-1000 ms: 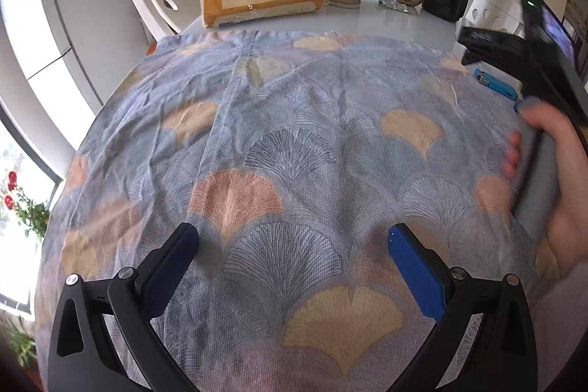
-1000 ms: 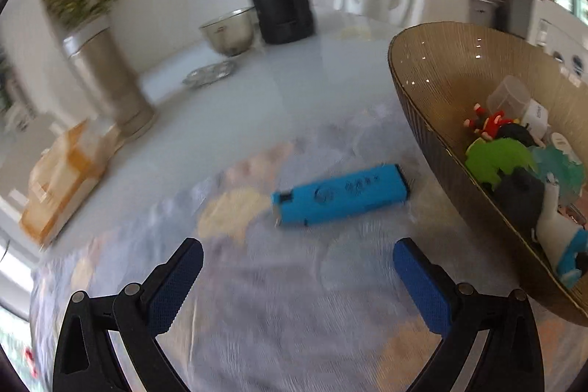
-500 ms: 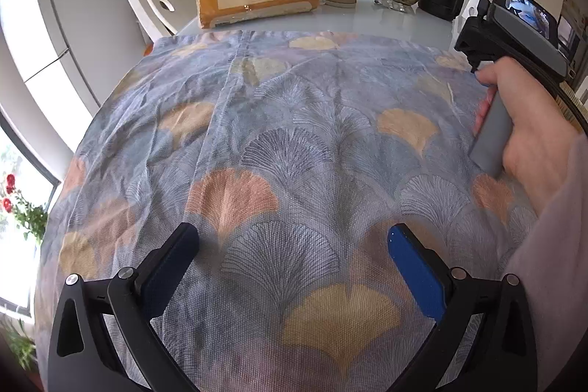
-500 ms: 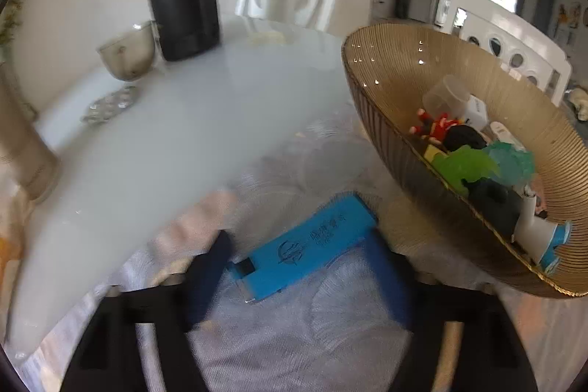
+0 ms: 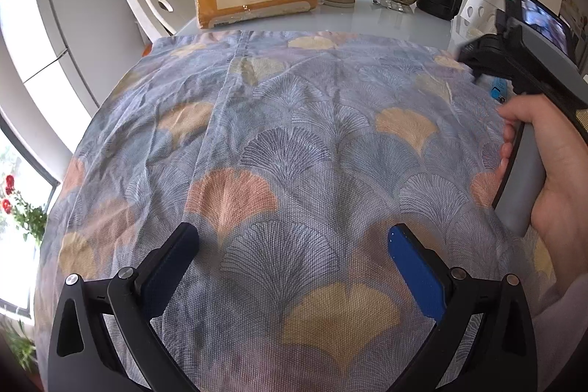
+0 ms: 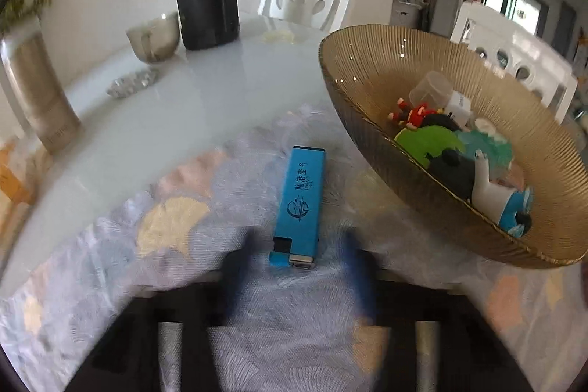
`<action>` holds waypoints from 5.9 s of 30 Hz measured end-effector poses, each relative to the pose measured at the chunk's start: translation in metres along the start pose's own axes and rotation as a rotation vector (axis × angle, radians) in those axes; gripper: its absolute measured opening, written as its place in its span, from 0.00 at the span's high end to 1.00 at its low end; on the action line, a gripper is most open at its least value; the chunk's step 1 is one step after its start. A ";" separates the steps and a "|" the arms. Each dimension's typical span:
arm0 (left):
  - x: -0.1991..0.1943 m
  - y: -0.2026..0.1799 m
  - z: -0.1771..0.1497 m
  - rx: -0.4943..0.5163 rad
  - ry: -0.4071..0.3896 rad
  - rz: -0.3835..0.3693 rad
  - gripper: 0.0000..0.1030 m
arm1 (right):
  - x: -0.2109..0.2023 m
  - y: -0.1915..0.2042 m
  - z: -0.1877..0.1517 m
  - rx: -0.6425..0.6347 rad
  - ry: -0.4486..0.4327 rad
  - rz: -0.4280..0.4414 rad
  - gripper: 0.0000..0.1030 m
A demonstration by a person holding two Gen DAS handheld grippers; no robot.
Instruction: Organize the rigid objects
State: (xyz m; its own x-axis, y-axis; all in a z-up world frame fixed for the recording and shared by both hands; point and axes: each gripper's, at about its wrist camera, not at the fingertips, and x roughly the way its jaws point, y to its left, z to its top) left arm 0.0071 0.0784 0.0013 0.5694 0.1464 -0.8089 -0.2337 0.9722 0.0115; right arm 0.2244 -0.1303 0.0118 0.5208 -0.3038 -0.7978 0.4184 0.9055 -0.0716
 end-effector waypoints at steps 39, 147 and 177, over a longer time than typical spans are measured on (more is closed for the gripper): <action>0.000 -0.001 0.000 0.000 0.000 0.000 0.00 | -0.106 -0.150 0.031 -0.060 -0.217 0.559 0.77; -0.045 -0.048 -0.062 0.033 -0.002 -0.017 0.00 | -0.118 -0.137 -0.177 -0.665 0.006 0.569 0.00; -0.045 -0.048 -0.063 0.032 -0.002 -0.017 0.00 | -0.118 -0.137 -0.177 -0.666 0.006 0.569 0.00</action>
State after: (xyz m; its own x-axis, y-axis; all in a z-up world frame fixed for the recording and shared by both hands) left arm -0.0567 0.0140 0.0005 0.5747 0.1303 -0.8079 -0.1983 0.9800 0.0169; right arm -0.0263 -0.1661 0.0096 0.5139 0.2470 -0.8215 -0.4263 0.9046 0.0053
